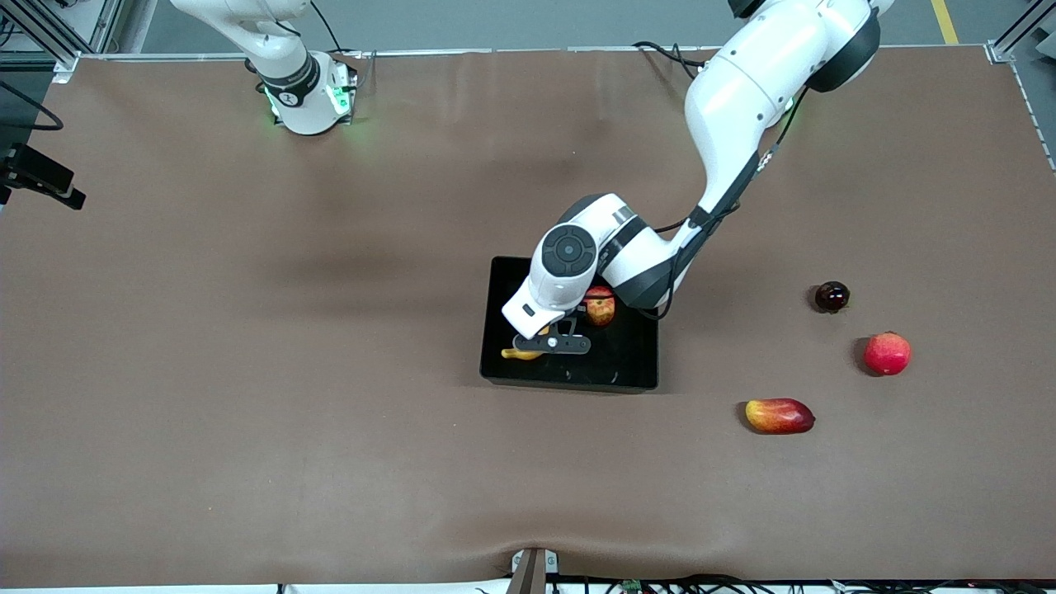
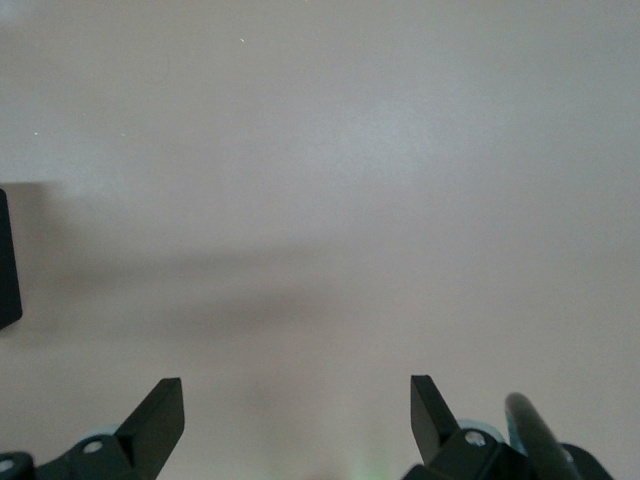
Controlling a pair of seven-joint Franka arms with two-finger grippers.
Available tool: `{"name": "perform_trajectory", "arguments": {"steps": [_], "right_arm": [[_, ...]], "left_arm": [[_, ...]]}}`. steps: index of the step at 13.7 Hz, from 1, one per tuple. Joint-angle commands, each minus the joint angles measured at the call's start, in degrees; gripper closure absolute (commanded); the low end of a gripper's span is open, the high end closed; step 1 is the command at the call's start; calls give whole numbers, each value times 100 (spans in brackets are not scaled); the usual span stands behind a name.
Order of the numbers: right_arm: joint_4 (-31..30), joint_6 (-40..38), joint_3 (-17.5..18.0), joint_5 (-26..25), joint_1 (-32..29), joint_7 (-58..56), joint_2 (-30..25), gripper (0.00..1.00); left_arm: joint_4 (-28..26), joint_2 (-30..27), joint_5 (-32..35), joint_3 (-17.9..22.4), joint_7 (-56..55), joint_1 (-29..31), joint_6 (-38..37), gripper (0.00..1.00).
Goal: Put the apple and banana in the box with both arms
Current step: 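Carry the banana over the tray with the left gripper, then lower the banana into the tray and open the left gripper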
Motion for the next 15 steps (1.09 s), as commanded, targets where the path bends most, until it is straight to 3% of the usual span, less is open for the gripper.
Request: {"name": "perform_trajectory", "arguments": {"steps": [1, 4, 5, 6, 7, 11, 15], "right_arm": [[-12, 5, 86, -18, -118, -73, -29, 0], [6, 40, 86, -27, -110, -81, -29, 0], [-3, 32, 86, -9, -127, -73, -29, 0], [-11, 32, 86, -9, -127, -73, 6, 0], [6, 23, 86, -9, -110, -73, 6, 0], [6, 32, 86, -18, -118, -73, 6, 0], [6, 41, 95, -9, -66, -73, 6, 0]], "left_arm": [[181, 216, 7, 348, 205, -276, 191, 100], [181, 375, 7, 376, 214, -321, 297, 100], [181, 367, 7, 367, 197, -321, 315, 89], [172, 323, 7, 367, 205, -303, 315, 60], [181, 305, 7, 367, 214, -286, 315, 1], [181, -352, 33, 376, 276, -23, -227, 0], [5, -1739, -46, 174, 1223, 987, -1219, 0]]}}
